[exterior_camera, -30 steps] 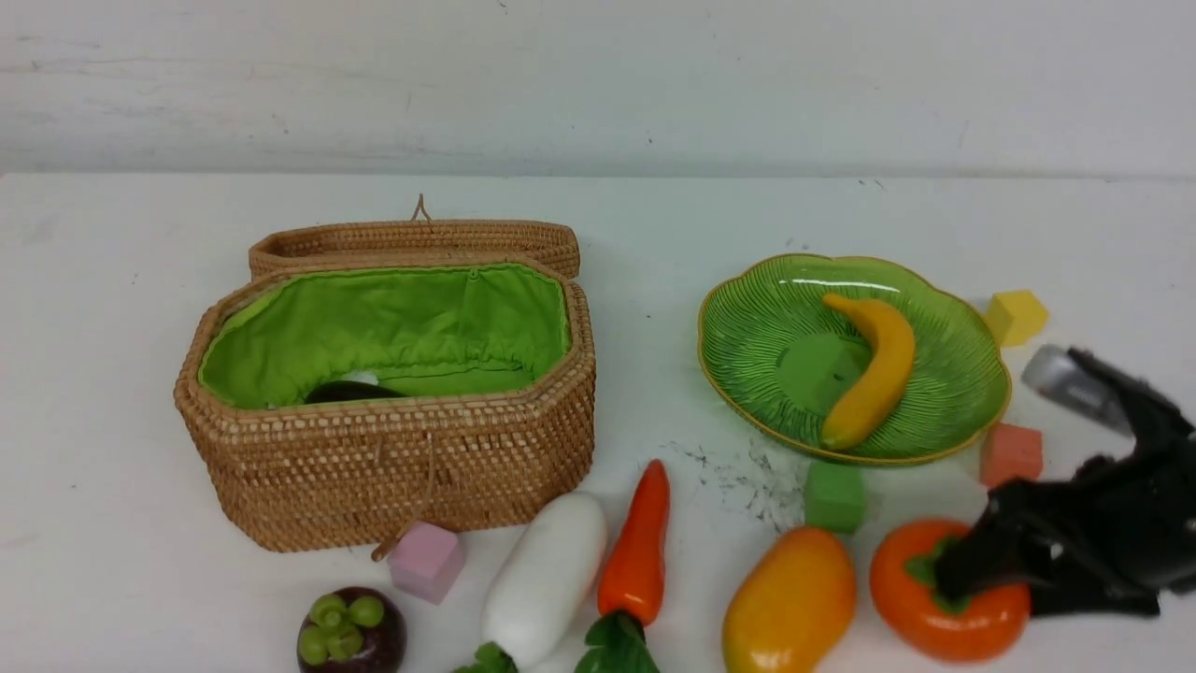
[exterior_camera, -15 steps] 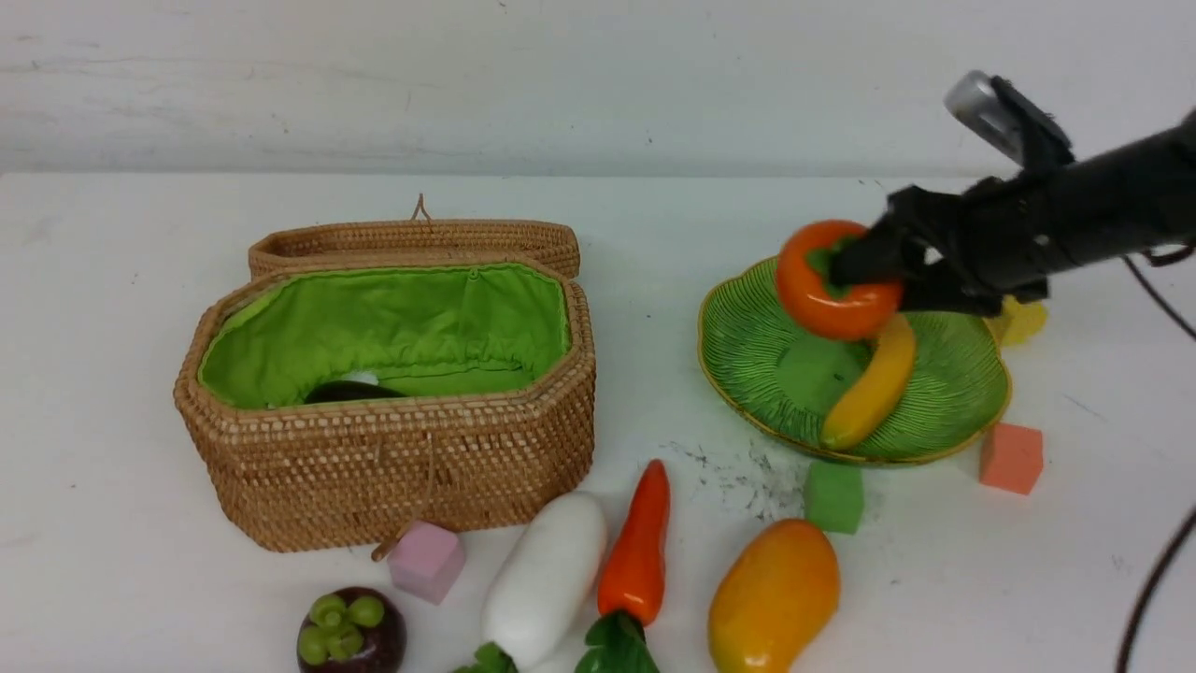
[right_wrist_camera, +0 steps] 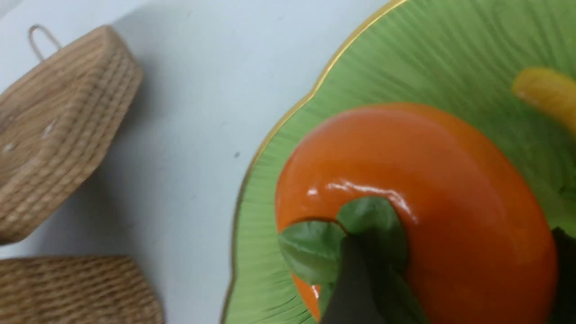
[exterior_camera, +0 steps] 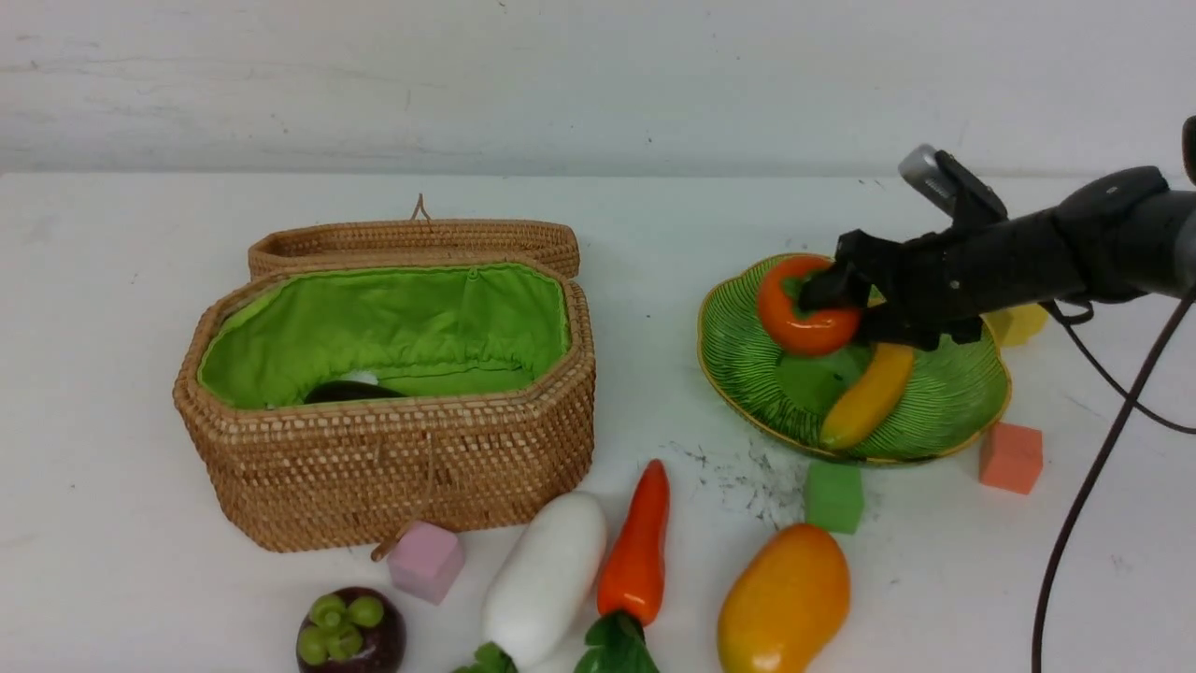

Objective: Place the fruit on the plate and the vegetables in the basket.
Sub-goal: Grab a tomato with your right arm and place it on the plate on the right.

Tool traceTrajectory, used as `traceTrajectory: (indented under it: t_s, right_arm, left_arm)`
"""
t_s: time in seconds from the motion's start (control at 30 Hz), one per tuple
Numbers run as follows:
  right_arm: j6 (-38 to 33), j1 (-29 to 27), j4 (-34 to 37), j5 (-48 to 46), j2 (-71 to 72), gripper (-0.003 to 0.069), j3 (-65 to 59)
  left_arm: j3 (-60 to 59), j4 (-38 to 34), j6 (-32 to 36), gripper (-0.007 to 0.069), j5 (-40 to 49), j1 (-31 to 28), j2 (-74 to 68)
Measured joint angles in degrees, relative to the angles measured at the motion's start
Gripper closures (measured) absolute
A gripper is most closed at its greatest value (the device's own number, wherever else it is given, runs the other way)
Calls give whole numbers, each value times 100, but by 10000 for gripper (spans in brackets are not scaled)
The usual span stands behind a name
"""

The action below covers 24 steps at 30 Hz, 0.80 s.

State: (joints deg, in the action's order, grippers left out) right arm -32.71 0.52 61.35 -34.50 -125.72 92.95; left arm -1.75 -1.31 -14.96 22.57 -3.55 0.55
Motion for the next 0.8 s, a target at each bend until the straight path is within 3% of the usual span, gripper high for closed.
traceTrajectory:
  t_s: [0.33, 0.57, 0.8]
  right_arm:
    - [-125, 203, 0, -187, -8, 146, 58]
    - [-130, 209, -359, -541, 210, -17, 58]
    - [107, 209, -1131, -1270, 914, -2, 58]
  left_arm:
    - [0, 0, 0, 386, 0, 0, 0]
    - [0, 0, 0, 386, 0, 0, 0]
    - [0, 0, 0, 386, 0, 0, 0]
